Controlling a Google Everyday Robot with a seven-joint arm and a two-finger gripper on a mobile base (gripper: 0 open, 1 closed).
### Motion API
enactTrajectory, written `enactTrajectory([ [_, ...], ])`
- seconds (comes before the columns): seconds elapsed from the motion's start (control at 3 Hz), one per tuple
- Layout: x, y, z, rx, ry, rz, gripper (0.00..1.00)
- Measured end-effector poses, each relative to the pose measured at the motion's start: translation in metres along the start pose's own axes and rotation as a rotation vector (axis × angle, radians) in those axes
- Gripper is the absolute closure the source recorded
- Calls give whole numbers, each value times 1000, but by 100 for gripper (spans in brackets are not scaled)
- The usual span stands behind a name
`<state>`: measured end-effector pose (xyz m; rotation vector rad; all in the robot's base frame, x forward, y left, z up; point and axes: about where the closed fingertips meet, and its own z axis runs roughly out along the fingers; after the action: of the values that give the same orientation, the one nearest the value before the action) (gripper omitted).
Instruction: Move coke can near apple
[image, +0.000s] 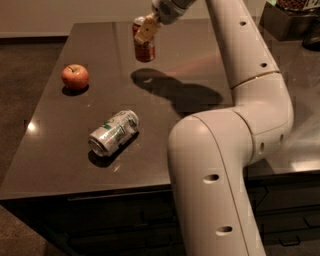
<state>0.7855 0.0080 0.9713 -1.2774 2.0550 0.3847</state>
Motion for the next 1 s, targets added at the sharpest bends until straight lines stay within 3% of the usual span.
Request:
enactTrajectory([
  [0.67, -46, 65, 22, -143, 3, -246, 100],
  [1.0, -58, 91, 39, -211, 11, -331, 100],
])
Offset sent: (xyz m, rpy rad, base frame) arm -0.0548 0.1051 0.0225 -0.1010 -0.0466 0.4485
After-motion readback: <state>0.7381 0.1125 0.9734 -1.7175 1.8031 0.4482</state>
